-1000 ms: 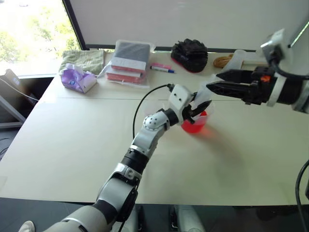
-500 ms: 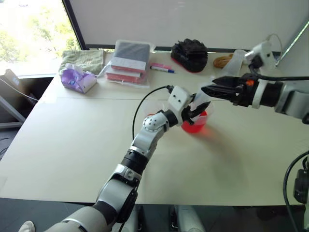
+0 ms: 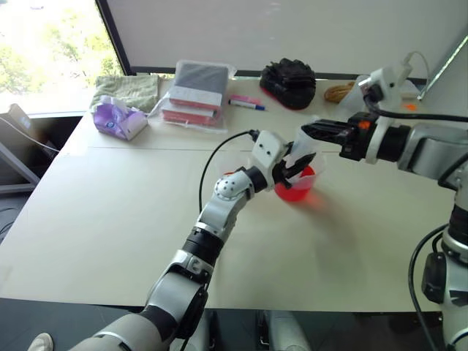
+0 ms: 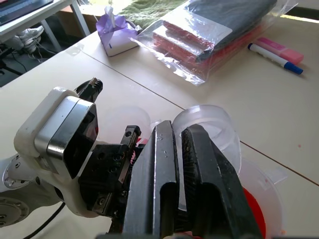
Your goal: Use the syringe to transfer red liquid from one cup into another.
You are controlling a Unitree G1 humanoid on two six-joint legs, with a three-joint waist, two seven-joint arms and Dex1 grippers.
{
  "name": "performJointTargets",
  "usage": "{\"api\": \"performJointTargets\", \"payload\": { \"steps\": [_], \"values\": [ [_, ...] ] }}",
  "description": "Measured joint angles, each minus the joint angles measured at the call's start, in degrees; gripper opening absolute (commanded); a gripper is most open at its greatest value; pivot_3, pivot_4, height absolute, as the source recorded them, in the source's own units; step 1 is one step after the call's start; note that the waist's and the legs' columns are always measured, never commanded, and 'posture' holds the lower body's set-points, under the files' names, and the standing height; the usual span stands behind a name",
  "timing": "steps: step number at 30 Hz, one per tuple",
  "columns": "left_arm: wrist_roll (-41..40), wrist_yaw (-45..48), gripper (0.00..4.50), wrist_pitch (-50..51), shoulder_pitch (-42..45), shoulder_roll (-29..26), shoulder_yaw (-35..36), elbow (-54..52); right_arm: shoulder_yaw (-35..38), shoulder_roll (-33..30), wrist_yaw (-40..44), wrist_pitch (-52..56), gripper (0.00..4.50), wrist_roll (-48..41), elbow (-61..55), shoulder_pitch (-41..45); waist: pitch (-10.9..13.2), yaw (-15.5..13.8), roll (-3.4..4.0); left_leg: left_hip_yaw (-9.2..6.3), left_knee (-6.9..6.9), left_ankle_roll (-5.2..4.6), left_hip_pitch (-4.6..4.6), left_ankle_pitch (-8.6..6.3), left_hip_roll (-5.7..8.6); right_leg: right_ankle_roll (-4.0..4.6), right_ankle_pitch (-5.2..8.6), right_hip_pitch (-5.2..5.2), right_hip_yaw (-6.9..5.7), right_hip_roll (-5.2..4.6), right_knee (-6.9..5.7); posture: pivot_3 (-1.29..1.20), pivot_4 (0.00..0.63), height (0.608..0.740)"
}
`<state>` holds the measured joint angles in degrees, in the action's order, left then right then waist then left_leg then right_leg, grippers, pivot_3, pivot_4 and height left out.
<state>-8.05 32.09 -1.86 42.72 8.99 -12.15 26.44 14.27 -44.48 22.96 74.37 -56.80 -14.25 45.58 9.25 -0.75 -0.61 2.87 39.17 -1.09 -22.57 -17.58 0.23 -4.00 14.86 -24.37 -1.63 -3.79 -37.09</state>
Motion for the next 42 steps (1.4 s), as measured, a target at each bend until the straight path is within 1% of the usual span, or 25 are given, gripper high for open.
{"api": "performJointTargets", "payload": {
  "steps": [12,18,31,42],
  "values": [
    [-0.03,0.01,1.72,-0.39,-0.16,-0.03,0.06,-0.03,1.76,2.15,-0.32,-0.86,0.1,0.26,0.18,-0.82,0.0,0.01,0.0,0.0,0.0,0.0,0.0,0.0,0.0,0.0,0.0,0.0,-0.01,0.0,0.0,0.0,0.15,0.74],
    [-0.18,-0.05,1.72,-0.93,-0.21,-0.03,0.51,-0.84,2.67,2.88,-0.88,0.11,0.1,-1.01,2.62,1.28,0.0,0.02,0.0,-0.01,-0.01,-0.01,0.0,0.0,0.0,0.0,0.0,0.0,-0.01,0.0,0.0,0.0,0.15,0.74],
    [-0.69,-0.24,1.72,-0.12,-0.7,-0.03,1.05,-2.92,2.89,2.89,-1.34,0.32,0.1,-3.32,5.11,4.38,0.0,0.05,0.0,-0.01,-0.02,-0.01,-0.01,-0.01,0.0,0.0,0.0,0.0,-0.01,0.0,0.02,0.0,0.15,0.74],
    [-0.82,-0.18,1.72,1.56,-1.99,-0.03,0.97,-4.28,2.91,2.72,-2.72,0.37,0.1,-5.36,5.69,4.6,0.0,0.05,0.0,-0.01,-0.03,-0.02,-0.01,-0.01,-0.01,0.0,0.0,0.0,-0.01,0.0,0.05,0.0,0.15,0.74]
  ]
}}
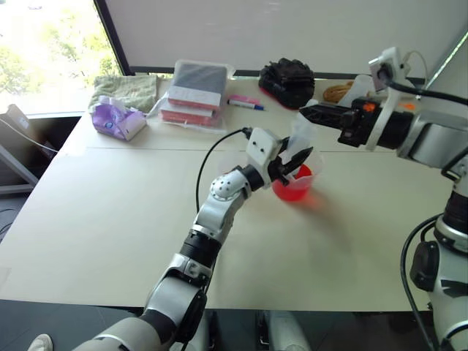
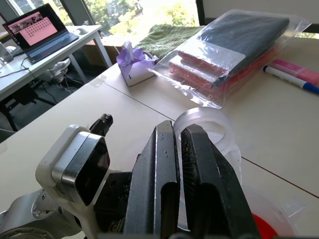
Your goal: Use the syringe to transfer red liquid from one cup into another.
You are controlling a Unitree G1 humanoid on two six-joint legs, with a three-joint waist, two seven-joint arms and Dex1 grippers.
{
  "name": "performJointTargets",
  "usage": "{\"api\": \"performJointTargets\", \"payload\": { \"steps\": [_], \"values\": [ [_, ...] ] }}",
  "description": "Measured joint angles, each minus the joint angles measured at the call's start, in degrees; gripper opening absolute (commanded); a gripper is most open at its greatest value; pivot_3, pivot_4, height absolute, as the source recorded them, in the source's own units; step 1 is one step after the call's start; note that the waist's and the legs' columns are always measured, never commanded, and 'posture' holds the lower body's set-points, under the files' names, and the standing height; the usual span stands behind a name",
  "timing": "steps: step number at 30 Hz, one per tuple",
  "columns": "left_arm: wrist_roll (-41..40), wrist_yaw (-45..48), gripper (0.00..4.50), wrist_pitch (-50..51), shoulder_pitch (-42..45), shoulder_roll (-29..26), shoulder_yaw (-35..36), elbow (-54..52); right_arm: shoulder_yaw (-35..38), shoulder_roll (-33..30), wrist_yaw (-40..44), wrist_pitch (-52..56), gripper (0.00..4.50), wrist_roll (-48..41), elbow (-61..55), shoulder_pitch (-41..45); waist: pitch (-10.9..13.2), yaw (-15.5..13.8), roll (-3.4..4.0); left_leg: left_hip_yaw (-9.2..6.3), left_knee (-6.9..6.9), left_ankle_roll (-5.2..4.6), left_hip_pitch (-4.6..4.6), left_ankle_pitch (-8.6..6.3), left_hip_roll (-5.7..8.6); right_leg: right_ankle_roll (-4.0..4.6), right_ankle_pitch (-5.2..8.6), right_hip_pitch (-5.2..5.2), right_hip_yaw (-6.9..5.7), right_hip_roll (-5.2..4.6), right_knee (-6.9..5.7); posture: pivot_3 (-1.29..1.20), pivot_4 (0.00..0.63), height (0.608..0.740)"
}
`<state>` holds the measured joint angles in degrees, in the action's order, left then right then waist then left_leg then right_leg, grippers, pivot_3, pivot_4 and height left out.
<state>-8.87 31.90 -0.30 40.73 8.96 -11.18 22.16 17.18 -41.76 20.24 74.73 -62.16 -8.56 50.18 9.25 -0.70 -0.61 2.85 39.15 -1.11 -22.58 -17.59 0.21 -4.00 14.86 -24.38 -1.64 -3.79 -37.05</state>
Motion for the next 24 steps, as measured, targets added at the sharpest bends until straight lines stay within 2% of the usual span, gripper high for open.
{"api": "performJointTargets", "payload": {
  "steps": [24],
  "values": [
    [0.02,0.09,1.72,-0.07,-0.49,0.01,-0.94,0.01,0.02,-1.86,0.79,0.0,0.1,-0.92,-1.06,-0.48,0.0,-0.02,0.0,-0.02,-0.02,-0.03,-0.03,-0.02,-0.01,0.0,0.0,-0.01,0.0,-0.01,0.07,0.0,0.15,0.74]
  ]
}}
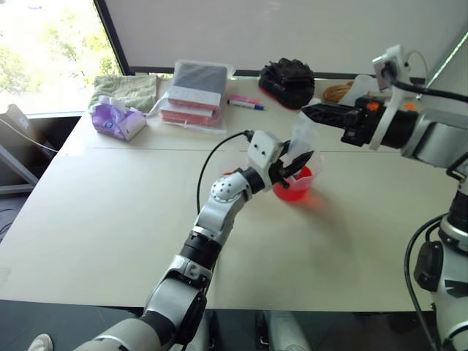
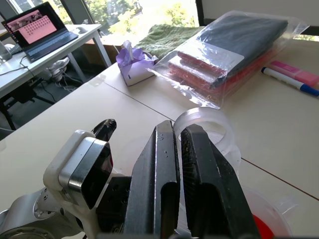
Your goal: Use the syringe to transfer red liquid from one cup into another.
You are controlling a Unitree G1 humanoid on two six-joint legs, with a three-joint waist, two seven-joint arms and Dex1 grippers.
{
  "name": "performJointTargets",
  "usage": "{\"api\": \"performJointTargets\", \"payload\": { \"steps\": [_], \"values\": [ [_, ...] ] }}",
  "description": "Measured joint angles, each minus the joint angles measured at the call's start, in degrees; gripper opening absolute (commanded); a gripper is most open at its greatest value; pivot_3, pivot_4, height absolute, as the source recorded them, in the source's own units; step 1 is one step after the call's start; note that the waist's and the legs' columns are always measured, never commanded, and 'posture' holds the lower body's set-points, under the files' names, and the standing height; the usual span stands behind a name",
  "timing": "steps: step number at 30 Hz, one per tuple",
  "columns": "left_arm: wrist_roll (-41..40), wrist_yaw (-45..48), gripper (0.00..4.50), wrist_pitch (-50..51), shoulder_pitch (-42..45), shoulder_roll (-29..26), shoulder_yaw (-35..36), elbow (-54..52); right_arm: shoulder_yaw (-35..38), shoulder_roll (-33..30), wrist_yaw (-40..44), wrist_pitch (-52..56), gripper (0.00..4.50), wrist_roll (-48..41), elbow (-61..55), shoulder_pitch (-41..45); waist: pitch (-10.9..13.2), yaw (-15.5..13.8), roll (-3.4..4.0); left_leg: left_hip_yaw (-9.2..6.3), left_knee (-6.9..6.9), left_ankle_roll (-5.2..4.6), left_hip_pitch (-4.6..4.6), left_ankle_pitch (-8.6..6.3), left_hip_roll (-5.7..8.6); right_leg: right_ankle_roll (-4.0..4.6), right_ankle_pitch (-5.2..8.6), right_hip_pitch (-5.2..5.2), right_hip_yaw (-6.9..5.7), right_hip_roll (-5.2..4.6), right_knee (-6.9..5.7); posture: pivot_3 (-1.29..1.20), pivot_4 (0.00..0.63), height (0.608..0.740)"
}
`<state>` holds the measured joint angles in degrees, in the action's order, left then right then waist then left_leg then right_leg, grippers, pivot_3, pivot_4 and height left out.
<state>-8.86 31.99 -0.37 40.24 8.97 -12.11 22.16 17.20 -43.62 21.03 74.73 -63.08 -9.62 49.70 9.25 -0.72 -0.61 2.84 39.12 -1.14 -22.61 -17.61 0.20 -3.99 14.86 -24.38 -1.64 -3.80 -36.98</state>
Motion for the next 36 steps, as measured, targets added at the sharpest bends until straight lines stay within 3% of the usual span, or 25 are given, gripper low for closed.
{"api": "performJointTargets", "payload": {
  "steps": [2,5,11,23,36],
  "values": [
    [0.01,0.01,1.72,-0.09,0.0,0.0,-0.08,0.0,0.0,-0.23,0.36,0.0,0.1,-0.06,-0.57,-0.24,0.0,0.01,0.0,0.0,0.0,-0.01,-0.01,-0.01,0.0,0.0,0.0,0.0,0.0,0.0,0.02,0.0,0.15,0.74],
    [0.07,0.03,1.72,-0.1,0.0,0.0,-0.14,0.11,0.0,-0.36,0.8,-0.01,1.03,-0.15,-1.53,-0.61,0.0,0.02,0.0,-0.01,-0.01,-0.02,-0.01,-0.01,0.0,0.0,0.0,-0.01,0.0,0.0,0.02,0.0,0.15,0.74],
    [0.24,-0.06,1.72,-0.08,0.01,0.0,-0.37,0.7,-0.24,-0.63,2.05,-0.02,4.1,-0.24,-2.82,-1.07,0.0,0.02,0.0,-0.01,-0.01,-0.02,-0.02,-0.01,-0.01,0.0,0.0,-0.01,-0.01,0.0,0.04,0.0,0.15,0.74],
    [0.44,-0.59,1.72,-0.59,0.02,0.01,-0.46,1.78,0.11,-3.88,3.07,1.05,4.1,-1.4,-3.22,-1.52,0.0,-0.01,0.0,-0.02,-0.02,-0.04,-0.05,-0.02,-0.01,0.0,0.0,-0.02,-0.01,-0.02,0.09,0.0,0.15,0.74],
    [0.62,-1.64,1.72,-1.77,1.1,0.02,0.05,3.63,6.23,-10.83,4.0,3.07,4.1,-5.52,-3.78,-4.38,0.01,0.01,-0.01,-0.03,-0.03,-0.05,-0.13,-0.03,-0.01,0.0,0.0,-0.06,-0.03,-0.02,0.14,0.0,0.15,0.74]
  ]
}}
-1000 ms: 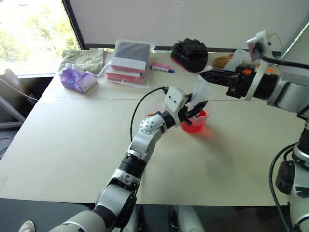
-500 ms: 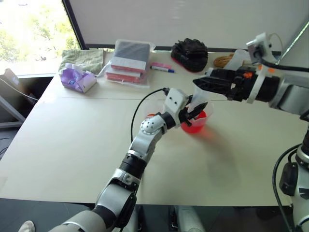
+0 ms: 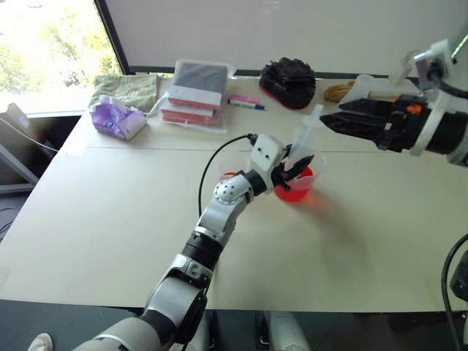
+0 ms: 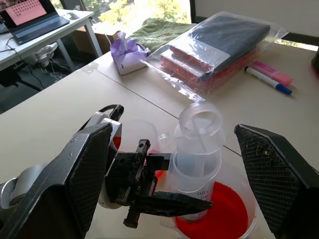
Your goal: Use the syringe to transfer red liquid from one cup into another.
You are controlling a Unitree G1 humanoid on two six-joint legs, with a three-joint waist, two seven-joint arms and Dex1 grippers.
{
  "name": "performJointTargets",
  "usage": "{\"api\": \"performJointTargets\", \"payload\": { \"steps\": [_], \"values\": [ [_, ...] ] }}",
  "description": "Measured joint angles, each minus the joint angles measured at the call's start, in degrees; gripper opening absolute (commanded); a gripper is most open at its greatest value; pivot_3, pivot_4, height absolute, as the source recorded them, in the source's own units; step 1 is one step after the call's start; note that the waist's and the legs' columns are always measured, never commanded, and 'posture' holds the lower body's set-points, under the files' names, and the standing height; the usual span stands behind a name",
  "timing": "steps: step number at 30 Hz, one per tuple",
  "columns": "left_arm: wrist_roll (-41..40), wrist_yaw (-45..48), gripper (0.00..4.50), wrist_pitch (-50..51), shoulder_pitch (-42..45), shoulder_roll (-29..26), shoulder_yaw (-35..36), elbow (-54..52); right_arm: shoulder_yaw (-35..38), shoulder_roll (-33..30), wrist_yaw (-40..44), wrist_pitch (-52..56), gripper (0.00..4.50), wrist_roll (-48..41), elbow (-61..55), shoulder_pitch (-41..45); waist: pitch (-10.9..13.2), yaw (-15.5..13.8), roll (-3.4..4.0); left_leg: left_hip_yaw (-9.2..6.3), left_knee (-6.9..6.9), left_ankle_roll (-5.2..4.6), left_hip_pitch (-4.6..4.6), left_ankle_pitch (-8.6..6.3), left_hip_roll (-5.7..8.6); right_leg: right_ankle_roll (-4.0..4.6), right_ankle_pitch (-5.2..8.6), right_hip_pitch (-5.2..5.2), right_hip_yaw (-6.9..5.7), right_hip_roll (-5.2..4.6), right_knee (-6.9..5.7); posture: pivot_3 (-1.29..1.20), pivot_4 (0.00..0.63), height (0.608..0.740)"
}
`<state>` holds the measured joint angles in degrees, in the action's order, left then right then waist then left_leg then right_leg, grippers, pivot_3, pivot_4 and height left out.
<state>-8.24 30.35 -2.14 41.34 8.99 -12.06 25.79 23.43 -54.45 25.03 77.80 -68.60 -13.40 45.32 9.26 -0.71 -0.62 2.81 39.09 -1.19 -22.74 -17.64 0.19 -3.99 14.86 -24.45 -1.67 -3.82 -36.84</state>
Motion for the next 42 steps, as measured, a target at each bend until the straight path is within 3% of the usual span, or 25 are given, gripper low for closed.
{"api": "performJointTargets", "payload": {
  "steps": [16,25,35,42],
  "values": [
    [-11.5,4.08,1.72,9.28,9.27,-1.72,7.44,-9.86,0.03,-0.17,-1.76,-1.27,4.1,-2.01,-1.01,-1.64,0.0,-0.06,0.0,-0.03,0.01,-0.01,-0.15,-0.01,0.01,-0.01,0.0,-0.05,-0.07,0.01,0.09,0.0,0.15,0.74],
    [-16.85,4.37,1.72,13.19,14.96,-10.81,15.33,-13.19,-0.96,-0.16,-0.93,-2.32,4.1,-1.95,-0.45,-1.4,0.0,-0.02,0.0,-0.03,0.01,-0.01,-0.14,-0.01,0.01,-0.01,-0.01,-0.05,-0.07,0.06,0.09,0.0,0.15,0.74],
    [-20.05,5.66,1.72,21.69,3.72,-18.35,15.86,-23.17,-5.69,0.48,2.42,-4.03,4.1,0.47,2.27,1.18,0.0,-0.03,0.0,-0.04,0.04,-0.01,-0.15,0.0,0.01,-0.01,-0.01,-0.05,-0.07,0.04,0.09,0.0,0.15,0.74],
    [-18.42,6.79,1.72,19.86,1.68,-20.3,15.51,-23.32,-8.11,3.01,3.89,-5.19,4.1,2.22,3.0,4.19,0.0,-0.02,0.0,-0.04,0.04,-0.01,-0.14,0.0,0.01,0.0,-0.01,-0.05,-0.07,0.02,0.1,0.0,0.15,0.74]
  ]
}}
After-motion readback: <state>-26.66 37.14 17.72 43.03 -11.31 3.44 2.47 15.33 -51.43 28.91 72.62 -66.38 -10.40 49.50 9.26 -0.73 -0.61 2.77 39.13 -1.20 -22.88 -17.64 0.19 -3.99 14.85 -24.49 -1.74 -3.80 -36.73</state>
